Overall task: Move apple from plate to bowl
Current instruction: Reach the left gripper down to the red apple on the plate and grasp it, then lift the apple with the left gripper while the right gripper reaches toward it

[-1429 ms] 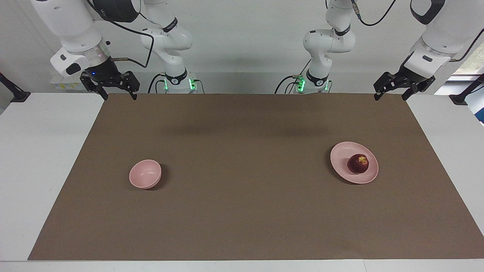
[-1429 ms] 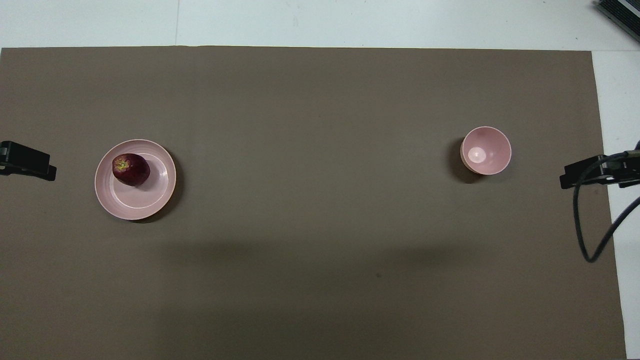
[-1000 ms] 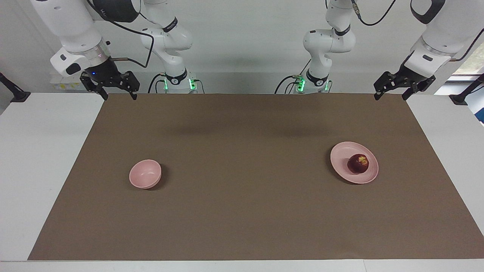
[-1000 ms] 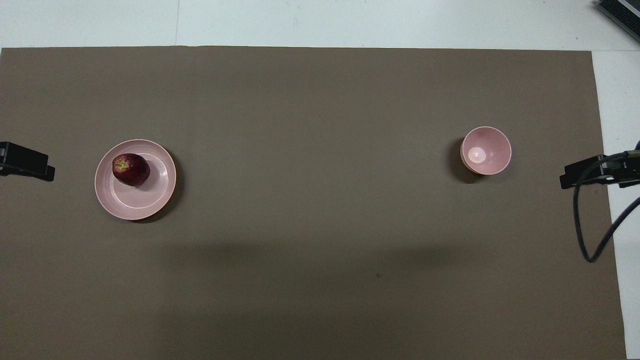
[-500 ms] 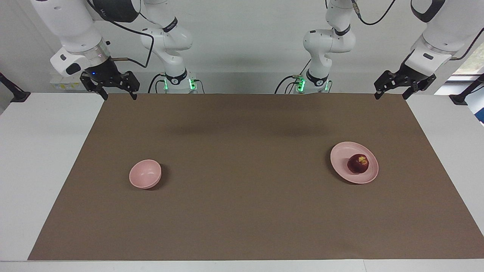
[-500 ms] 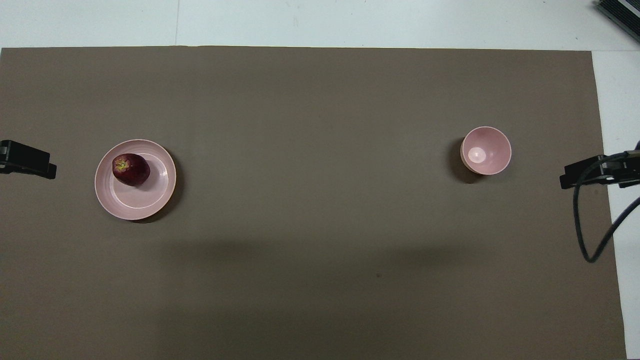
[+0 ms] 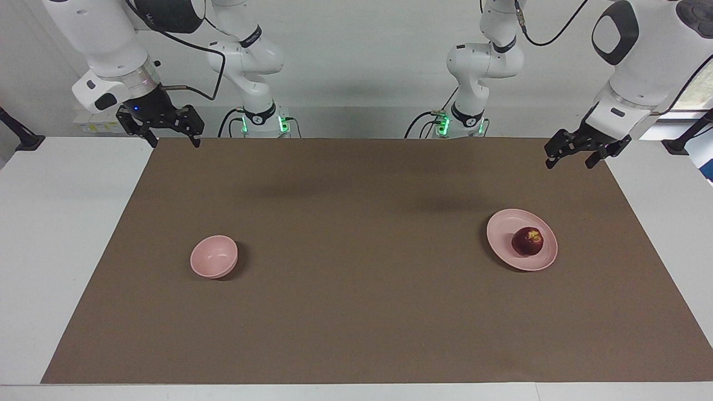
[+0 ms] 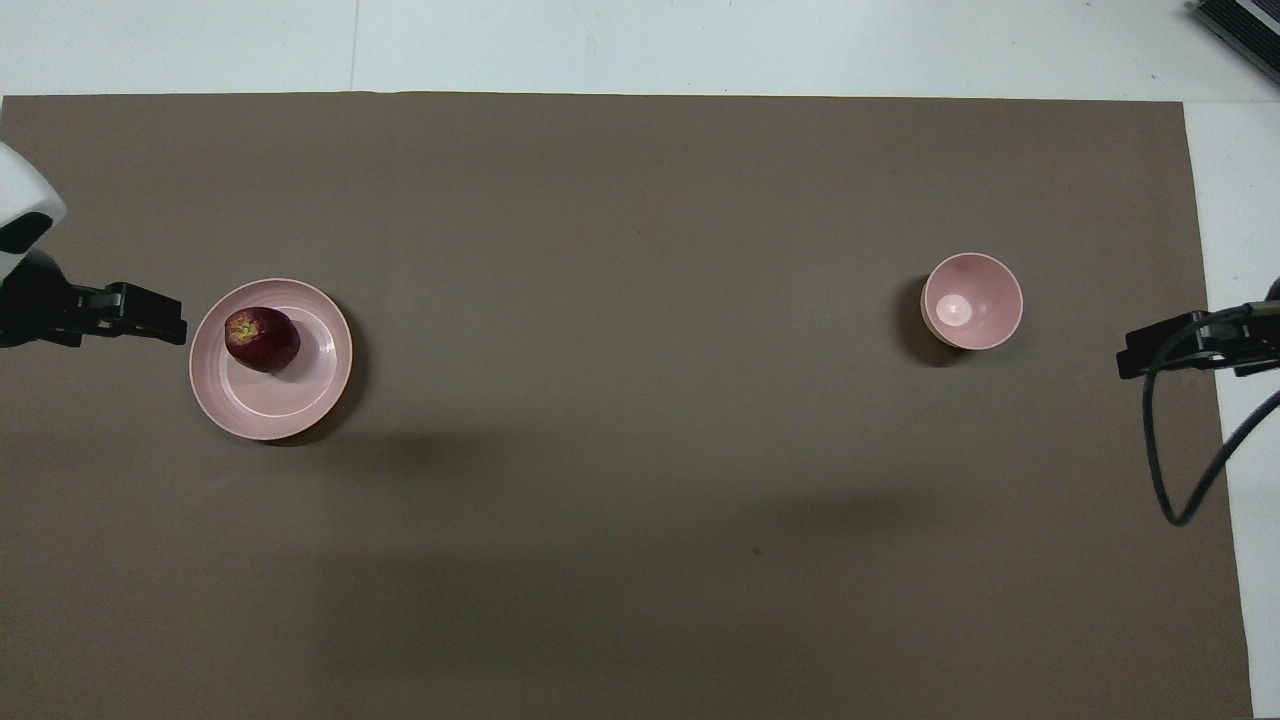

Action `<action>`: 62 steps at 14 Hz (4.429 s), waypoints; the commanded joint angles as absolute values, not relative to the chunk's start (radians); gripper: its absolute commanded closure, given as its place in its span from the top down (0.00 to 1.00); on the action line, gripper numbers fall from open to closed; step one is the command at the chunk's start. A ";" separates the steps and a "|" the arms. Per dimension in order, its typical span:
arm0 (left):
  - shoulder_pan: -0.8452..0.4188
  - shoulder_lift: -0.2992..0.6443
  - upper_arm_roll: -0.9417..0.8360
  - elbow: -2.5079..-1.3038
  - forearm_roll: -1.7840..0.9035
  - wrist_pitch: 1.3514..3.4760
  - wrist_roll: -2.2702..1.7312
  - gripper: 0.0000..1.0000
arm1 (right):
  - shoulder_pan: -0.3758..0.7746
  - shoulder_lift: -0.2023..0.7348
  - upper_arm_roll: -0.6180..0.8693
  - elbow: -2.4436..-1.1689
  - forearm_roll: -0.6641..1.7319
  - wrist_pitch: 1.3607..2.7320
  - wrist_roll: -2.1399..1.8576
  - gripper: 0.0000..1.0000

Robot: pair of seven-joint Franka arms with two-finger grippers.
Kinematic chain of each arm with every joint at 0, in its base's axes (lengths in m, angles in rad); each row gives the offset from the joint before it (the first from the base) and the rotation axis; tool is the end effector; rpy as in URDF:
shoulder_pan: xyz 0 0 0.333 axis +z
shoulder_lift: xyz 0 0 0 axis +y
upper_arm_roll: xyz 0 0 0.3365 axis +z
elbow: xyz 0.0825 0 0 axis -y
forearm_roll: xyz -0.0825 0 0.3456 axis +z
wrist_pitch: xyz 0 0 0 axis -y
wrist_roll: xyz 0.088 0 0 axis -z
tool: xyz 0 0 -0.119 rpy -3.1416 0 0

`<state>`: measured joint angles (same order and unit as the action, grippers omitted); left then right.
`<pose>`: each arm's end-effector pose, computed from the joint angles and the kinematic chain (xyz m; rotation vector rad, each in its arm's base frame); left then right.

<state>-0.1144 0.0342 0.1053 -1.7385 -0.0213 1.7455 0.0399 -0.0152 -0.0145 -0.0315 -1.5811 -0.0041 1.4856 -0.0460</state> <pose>0.5337 -0.0079 0.5568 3.1228 -0.0703 -0.0418 0.5004 -0.0240 0.6289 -3.1389 0.0014 0.1273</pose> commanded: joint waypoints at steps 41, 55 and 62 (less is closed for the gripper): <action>-0.172 0.311 0.100 -1.557 -0.285 1.741 -0.253 0.00 | -0.050 -0.086 -0.014 -1.703 0.168 1.480 -0.078 1.00; -0.173 0.311 -0.061 -1.532 -0.805 1.718 -1.031 0.00 | 0.000 0.117 -0.009 -1.950 0.961 1.882 -0.455 1.00; -0.201 0.267 -0.113 -1.629 -1.098 1.964 -1.068 0.00 | 0.118 0.075 -0.009 -2.005 1.333 1.905 -0.500 1.00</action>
